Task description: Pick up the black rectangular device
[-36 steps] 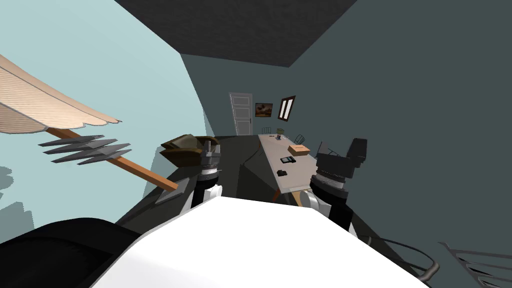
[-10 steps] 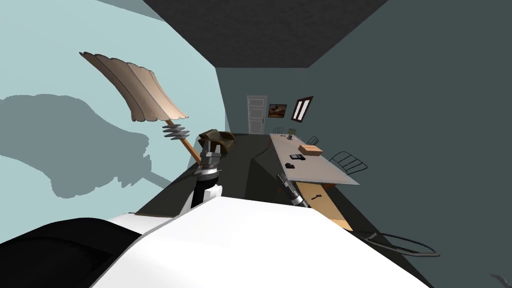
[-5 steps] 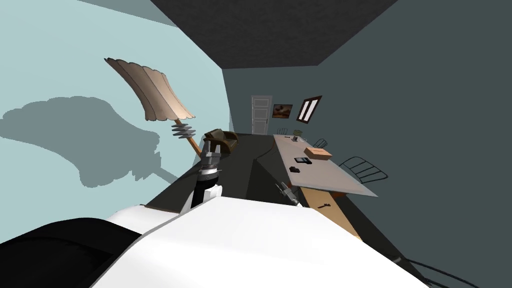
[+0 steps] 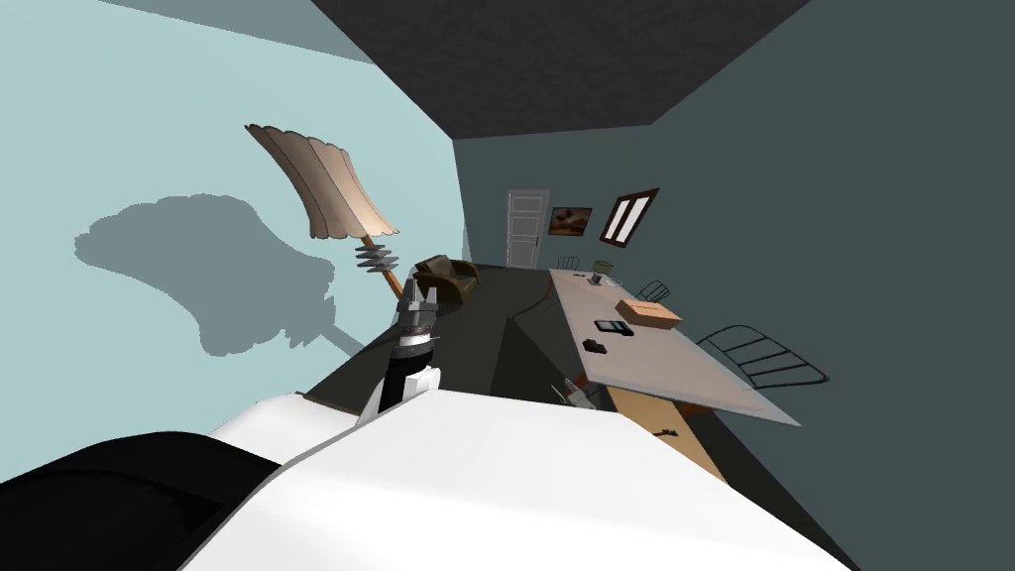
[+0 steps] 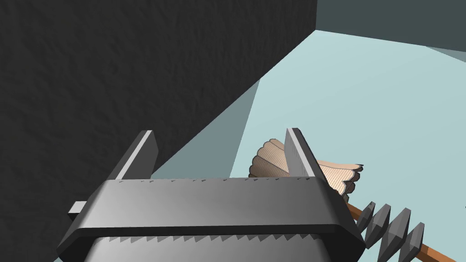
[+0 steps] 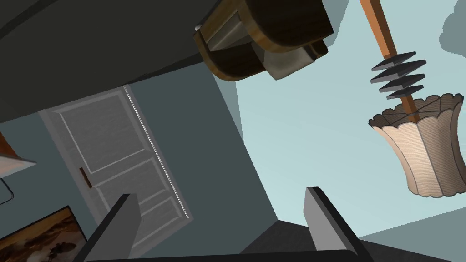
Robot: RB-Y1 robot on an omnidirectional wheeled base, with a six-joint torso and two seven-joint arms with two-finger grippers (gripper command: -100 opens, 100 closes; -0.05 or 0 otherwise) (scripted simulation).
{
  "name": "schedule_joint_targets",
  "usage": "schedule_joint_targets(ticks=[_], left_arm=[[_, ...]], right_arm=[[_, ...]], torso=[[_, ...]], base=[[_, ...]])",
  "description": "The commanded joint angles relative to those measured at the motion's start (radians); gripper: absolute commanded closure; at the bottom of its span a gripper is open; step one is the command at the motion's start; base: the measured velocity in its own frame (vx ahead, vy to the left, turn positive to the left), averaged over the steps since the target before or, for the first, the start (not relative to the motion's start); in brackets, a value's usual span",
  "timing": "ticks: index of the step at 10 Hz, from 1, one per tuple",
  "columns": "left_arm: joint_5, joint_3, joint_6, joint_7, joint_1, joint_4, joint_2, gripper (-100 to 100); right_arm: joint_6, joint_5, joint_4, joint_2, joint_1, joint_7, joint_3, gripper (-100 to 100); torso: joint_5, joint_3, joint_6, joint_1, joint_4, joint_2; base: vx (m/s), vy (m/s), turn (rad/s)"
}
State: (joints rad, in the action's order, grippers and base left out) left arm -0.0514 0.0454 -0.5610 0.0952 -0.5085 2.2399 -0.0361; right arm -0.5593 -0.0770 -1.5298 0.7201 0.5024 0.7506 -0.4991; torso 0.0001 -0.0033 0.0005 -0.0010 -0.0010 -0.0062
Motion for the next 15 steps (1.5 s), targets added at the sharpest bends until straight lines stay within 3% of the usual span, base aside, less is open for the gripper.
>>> schedule_joint_targets(ticks=[1, 2, 3, 5, 6, 8, 9, 10, 11, 12, 14, 15], left_arm=[[0.0, 0.0, 0.0, 0.0, 0.0, 0.0, 0.0, 0], [0.0, 0.0, 0.0, 0.0, 0.0, 0.0, 0.0, 0], [0.0, 0.0, 0.0, 0.0, 0.0, 0.0, 0.0, 0], [0.0, 0.0, 0.0, 0.0, 0.0, 0.0, 0.0, 0], [0.0, 0.0, 0.0, 0.0, 0.0, 0.0, 0.0, 0], [0.0, 0.0, 0.0, 0.0, 0.0, 0.0, 0.0, 0], [0.0, 0.0, 0.0, 0.0, 0.0, 0.0, 0.0, 0], [0.0, 0.0, 0.0, 0.0, 0.0, 0.0, 0.0, 0], [0.0, 0.0, 0.0, 0.0, 0.0, 0.0, 0.0, 0], [0.0, 0.0, 0.0, 0.0, 0.0, 0.0, 0.0, 0], [0.0, 0.0, 0.0, 0.0, 0.0, 0.0, 0.0, 0], [0.0, 0.0, 0.0, 0.0, 0.0, 0.0, 0.0, 0]], right_arm=[[0.008, -0.01, 0.05, 0.05, 0.008, 0.05, -0.042, -100], [0.008, -0.01, 0.088, 0.052, 0.008, 0.062, -0.042, -100], [0.023, -0.017, 0.118, 0.099, 0.006, 0.099, -0.078, -100], [0.023, -0.017, 0.158, 0.102, 0.006, 0.108, -0.078, -100], [0.037, -0.023, 0.203, 0.151, 0.003, 0.151, -0.115, -100], [0.037, -0.023, 0.221, 0.151, 0.003, 0.153, -0.115, -100], [0.052, -0.03, 0.259, 0.198, 0.0, 0.196, -0.153, -100], [0.052, -0.03, 0.28, 0.198, 0.0, 0.196, -0.153, -100], [0.067, -0.036, 0.332, 0.233, -0.004, 0.238, -0.19, -100], [0.067, -0.036, 0.335, 0.243, -0.004, 0.238, -0.19, -100], [0.098, -0.049, 0.411, 0.31, -0.012, 0.302, -0.261, -100], [0.098, -0.049, 0.434, 0.323, -0.012, 0.313, -0.264, -100]], torso=[[0.0, 0.0, 0.0, 0.0, 0.0, 0.0], [0.0, -0.001, 0.0, 0.0, 0.0, -0.002], [0.0, -0.001, 0.0, 0.0, 0.0, -0.001], [0.0, -0.001, 0.0, -0.001, 0.0, -0.001], [0.0, 0.001, 0.0, 0.0, 0.0, 0.002], [0.0, 0.0, 0.0, -0.001, 0.0, 0.0], [0.0, 0.001, 0.0, 0.0, 0.0, 0.002], [0.0, 0.0, -0.001, -0.001, 0.0, 0.0], [-0.001, 0.0, 0.0, -0.001, 0.0, -0.001], [-0.001, -0.001, -0.001, -0.002, 0.0, -0.003], [0.0, -0.002, -0.001, -0.001, -0.001, -0.004], [-0.001, -0.004, 0.0, -0.003, -0.001, -0.008]], base=[[0.123, -0.002, 0.182], [0.104, -0.014, 0.1], [0.12, -0.01, 0.193], [0.074, -0.018, 0.066], [0.073, -0.008, 0.163], [0.066, -0.021, 0.076], [0.095, -0.019, 0.194], [0.102, -0.034, 0.118], [0.135, -0.047, 0.197], [0.129, -0.039, 0.088], [0.186, -0.046, 0.2], [0.163, -0.063, 0.118]])
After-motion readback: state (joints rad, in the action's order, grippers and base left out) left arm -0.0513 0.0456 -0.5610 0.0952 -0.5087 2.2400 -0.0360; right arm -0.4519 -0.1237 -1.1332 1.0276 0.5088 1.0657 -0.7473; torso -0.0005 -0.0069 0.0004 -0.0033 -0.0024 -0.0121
